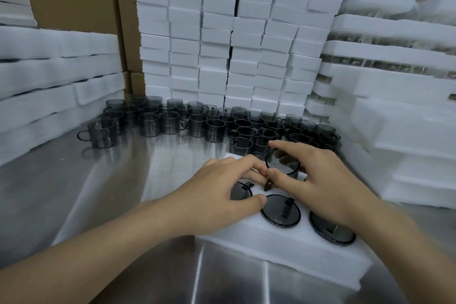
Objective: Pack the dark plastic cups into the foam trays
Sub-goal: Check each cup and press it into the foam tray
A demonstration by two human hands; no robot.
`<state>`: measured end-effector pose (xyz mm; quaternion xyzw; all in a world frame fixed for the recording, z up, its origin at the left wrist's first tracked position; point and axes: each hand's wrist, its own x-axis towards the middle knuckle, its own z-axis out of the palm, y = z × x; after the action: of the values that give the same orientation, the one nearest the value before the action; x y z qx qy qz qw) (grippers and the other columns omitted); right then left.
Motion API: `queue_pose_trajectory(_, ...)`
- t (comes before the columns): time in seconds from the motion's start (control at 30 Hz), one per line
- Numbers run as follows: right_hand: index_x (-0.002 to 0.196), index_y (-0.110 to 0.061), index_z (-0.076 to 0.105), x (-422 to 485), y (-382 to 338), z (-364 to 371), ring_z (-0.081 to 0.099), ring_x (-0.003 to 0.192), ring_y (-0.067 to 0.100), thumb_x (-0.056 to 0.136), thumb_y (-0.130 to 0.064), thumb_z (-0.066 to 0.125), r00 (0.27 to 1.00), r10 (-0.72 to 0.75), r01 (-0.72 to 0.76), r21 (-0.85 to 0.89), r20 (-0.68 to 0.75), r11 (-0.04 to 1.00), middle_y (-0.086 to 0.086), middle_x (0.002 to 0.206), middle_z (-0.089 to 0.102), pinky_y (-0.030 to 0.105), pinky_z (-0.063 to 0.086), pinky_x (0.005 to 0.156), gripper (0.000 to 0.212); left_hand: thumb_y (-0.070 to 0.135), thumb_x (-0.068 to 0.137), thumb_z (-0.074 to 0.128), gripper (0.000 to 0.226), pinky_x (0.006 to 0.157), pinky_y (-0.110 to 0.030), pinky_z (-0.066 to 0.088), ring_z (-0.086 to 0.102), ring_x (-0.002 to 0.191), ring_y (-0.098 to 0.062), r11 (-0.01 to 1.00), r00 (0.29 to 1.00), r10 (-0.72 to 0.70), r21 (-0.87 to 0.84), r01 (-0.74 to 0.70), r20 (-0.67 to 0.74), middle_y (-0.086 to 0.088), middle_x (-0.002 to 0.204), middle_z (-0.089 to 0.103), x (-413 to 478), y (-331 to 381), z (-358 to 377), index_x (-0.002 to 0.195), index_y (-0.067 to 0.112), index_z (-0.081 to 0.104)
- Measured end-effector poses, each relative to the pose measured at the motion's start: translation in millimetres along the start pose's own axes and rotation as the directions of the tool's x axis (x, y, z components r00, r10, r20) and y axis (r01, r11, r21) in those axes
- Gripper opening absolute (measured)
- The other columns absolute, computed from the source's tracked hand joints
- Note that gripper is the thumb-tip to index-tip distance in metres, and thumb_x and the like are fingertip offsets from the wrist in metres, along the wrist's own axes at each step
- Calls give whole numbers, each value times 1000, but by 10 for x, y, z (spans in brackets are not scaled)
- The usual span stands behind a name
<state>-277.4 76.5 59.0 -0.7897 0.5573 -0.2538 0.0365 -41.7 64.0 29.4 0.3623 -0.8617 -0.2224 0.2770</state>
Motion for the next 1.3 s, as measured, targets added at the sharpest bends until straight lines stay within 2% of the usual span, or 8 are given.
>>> queue_pose_trajectory(0.2, 154, -42, 49, -8, 0, 1, 55, 135, 3, 92, -66, 54, 1000, 0, 0, 1, -3, 1000, -20, 146, 60, 35, 46, 114, 67, 45, 100, 65, 30, 118, -43, 31, 53, 134, 0, 1000, 1000, -3, 18, 3, -6, 31, 127, 69, -16, 0, -2, 129, 44, 57)
queue_pose_trajectory(0.3, 153, -42, 49, -3, -17, -1, 54, 134, 3, 91, -66, 52, 1000, -9, 9, -21, 2, 1000, -20, 146, 60, 33, 45, 113, 67, 40, 102, 66, 28, 118, -42, 31, 53, 134, -1, 999, 1000, 0, 40, 0, -8, 31, 128, 68, -11, 2, 6, 129, 43, 57)
queue_pose_trajectory(0.47, 152, -42, 48, -1, -39, 16, 53, 134, 7, 92, -65, 49, 1000, -16, 17, -54, 20, 998, -18, 145, 58, 33, 44, 110, 65, 48, 98, 60, 30, 118, -43, 33, 56, 134, -1, 999, 1000, 20, 47, -20, -12, 30, 127, 69, -16, 12, 8, 127, 42, 57)
queue_pose_trajectory(0.7, 153, -39, 46, 9, -27, 43, 54, 130, 8, 93, -64, 47, 999, -20, 22, -50, 48, 998, -15, 141, 56, 33, 45, 107, 65, 41, 102, 64, 25, 118, -46, 37, 57, 135, -3, 999, 1000, 25, 33, -24, -7, 28, 127, 71, -14, 12, 0, 127, 40, 60)
queue_pose_trajectory(0.87, 152, -40, 44, 16, -13, 55, 56, 115, 6, 94, -65, 46, 998, -21, 24, -57, 57, 998, -17, 137, 55, 31, 45, 97, 64, 45, 98, 61, 29, 117, -47, 39, 59, 134, -5, 999, 999, 32, 28, -32, -3, 29, 127, 70, -9, 10, 17, 127, 39, 59)
queue_pose_trajectory(0.97, 153, -40, 44, 17, -9, 54, 56, 122, 8, 94, -66, 46, 998, -23, 27, -58, 59, 998, -17, 137, 55, 34, 47, 102, 64, 47, 98, 60, 29, 118, -47, 40, 58, 135, -6, 999, 999, 32, 33, -32, -1, 30, 127, 69, -8, 3, 19, 127, 42, 59)
queue_pose_trajectory(1.3, 153, -38, 43, 11, -29, 49, 55, 125, 8, 95, -67, 44, 998, -27, 32, -73, 63, 997, -17, 137, 53, 36, 48, 105, 65, 46, 99, 60, 28, 118, -48, 39, 59, 133, -1, 999, 999, 40, 35, -40, -12, 30, 127, 70, -14, 20, 21, 126, 39, 59)
